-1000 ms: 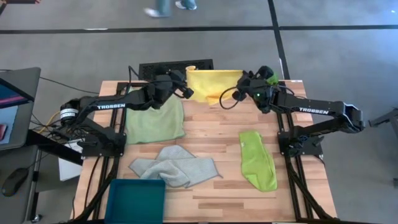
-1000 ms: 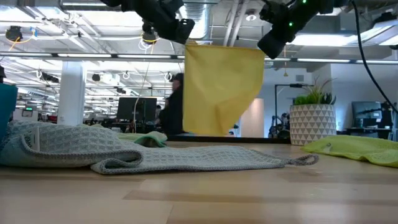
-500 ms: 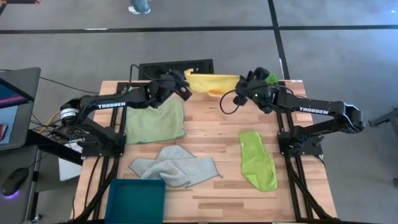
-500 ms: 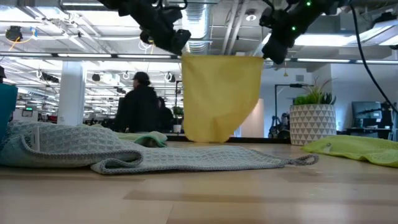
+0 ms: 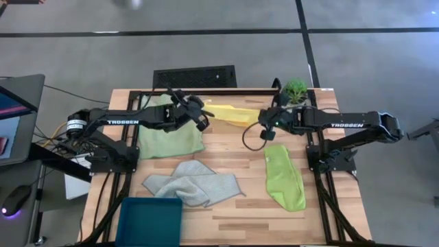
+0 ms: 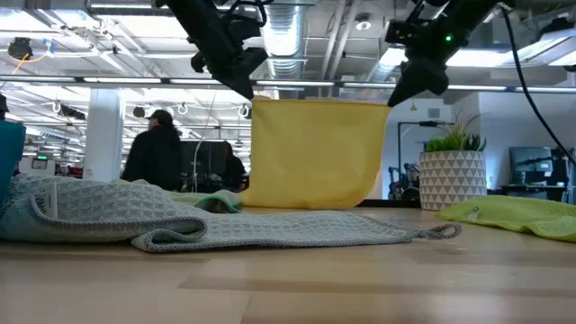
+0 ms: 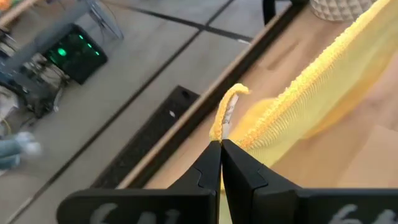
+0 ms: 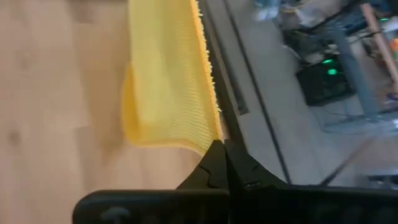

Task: Fold microfiber towels
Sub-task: Fold the yellow microfiber cloth

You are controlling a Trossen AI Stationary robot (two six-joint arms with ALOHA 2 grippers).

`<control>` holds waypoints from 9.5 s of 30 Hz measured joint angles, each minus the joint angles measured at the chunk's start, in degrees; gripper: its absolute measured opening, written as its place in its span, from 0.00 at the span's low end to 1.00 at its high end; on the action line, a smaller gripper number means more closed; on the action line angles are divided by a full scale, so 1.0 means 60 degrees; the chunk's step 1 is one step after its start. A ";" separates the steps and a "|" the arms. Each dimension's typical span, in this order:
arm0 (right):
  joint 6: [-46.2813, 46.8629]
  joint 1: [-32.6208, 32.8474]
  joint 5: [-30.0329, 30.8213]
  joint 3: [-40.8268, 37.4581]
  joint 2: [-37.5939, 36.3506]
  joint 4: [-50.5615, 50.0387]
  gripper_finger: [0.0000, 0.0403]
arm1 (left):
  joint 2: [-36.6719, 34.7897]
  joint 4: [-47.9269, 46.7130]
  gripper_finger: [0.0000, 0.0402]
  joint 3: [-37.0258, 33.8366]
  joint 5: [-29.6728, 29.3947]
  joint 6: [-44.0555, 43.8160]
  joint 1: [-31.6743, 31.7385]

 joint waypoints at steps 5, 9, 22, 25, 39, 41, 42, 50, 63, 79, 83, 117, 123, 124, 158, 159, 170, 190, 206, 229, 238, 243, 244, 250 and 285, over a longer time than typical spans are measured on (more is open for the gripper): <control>0.0843 0.0719 -0.0722 0.0000 0.0000 -0.0737 0.00 | 0.0000 -0.0961 0.00 0.0000 0.0394 -0.1021 -0.0610; 0.1489 0.1295 -0.1458 -0.0101 0.0032 -0.0968 0.00 | 0.0000 -0.1605 0.00 0.0000 0.0510 -0.1813 -0.1175; 0.2956 0.2952 -0.2158 -0.1180 0.0841 -0.0507 0.01 | -0.0007 -0.2142 0.00 -0.0577 0.0011 -0.5014 -0.3241; 0.2967 0.3124 -0.2026 -0.1177 0.0918 -0.0351 0.01 | -0.0007 -0.2131 0.00 -0.0579 -0.0352 -0.5329 -0.3516; 0.3043 0.3546 -0.2000 -0.1173 0.0918 -0.0269 0.00 | -0.0007 -0.2100 0.00 -0.0579 0.1333 -0.3058 -0.3613; 0.3040 0.3541 -0.1975 -0.1169 0.0918 -0.0268 0.00 | -0.0007 -0.2100 0.01 -0.0581 0.1651 -0.2511 -0.3612; 0.3043 0.3541 -0.1975 -0.1169 0.0918 -0.0268 0.00 | -0.0007 -0.2082 0.01 -0.0599 0.1854 -0.2170 -0.3607; 0.3047 0.3527 -0.1942 -0.1166 0.0918 -0.0228 0.01 | -0.0002 -0.1212 0.18 -0.1525 0.2076 -0.0776 -0.3439; 0.3047 0.3527 -0.1942 -0.1166 0.0918 -0.0064 0.01 | 0.0007 0.2787 0.28 -0.4157 0.2137 0.2845 -0.2871; 0.3051 0.3527 -0.1942 -0.1162 0.0918 -0.0057 0.01 | 0.0004 0.4304 0.28 -0.5042 0.2841 0.3128 -0.2123; 0.3051 0.3527 -0.1942 -0.1162 0.0918 -0.0057 0.01 | 0.0004 0.4599 0.28 -0.5042 0.3010 0.3279 -0.2012; 0.3149 0.3523 -0.1942 -0.1155 0.0918 -0.0050 0.01 | 0.1264 0.5240 0.06 -0.4998 0.2715 0.4301 -0.1540; 0.3149 0.3523 -0.1918 -0.1155 0.0918 -0.0050 0.01 | 0.1173 0.5250 0.01 -0.4997 0.2796 0.4005 -0.1594; 0.3158 0.3526 -0.1820 -0.1155 0.0918 -0.0050 0.01 | 0.1123 0.5246 0.01 -0.4966 0.2842 0.3866 -0.1613; 0.0705 0.0157 0.1662 -0.0843 0.0827 0.1877 0.01 | 0.0091 0.2646 0.00 -0.0678 0.0100 0.2987 -0.0754; 0.0532 0.0017 0.1756 -0.0744 0.0831 0.1894 0.01 | 0.0091 0.2647 0.00 -0.0674 0.0097 0.2943 -0.0659; -0.1964 -0.1386 0.2059 0.0407 0.0831 0.3101 0.01 | 0.0095 0.4545 0.00 -0.0674 -0.0793 0.4052 0.0268; -0.4097 -0.2295 0.2699 0.0645 0.0929 0.4927 0.01 | 0.0087 0.6222 0.00 -0.0127 -0.1675 0.6284 0.0532; -0.3804 -0.2891 0.2028 0.0641 0.0918 0.5026 0.00 | 0.0160 0.5688 0.00 -0.0153 -0.0980 0.5375 0.1390; -0.0325 -0.0394 -0.0333 0.0641 0.0922 -0.0510 0.00 | 0.0160 -0.0092 0.00 -0.0153 0.0543 0.2322 0.0132; 0.1333 0.1351 -0.2189 -0.0139 0.0922 -0.1355 0.01 | 0.0157 -0.1256 0.00 -0.0773 0.2023 0.0280 -0.0999; 0.2175 0.2081 -0.2910 -0.0767 0.0922 -0.1151 0.01 | 0.0157 -0.1234 0.00 -0.1150 0.2552 -0.0626 -0.1662; 0.2401 0.2221 -0.3005 -0.0852 0.0922 -0.1117 0.01 | 0.0157 -0.1253 0.00 -0.1202 0.2634 -0.0782 -0.1785; 0.3205 0.2800 -0.3481 -0.1287 0.0922 -0.0933 0.01 | 0.0157 -0.1226 0.00 -0.1441 0.3660 -0.1748 -0.2271; 0.1619 -0.1226 -0.1720 -0.1290 0.0922 0.0472 0.01 | 0.2037 0.1483 0.00 -0.1406 0.0599 -0.0624 0.0804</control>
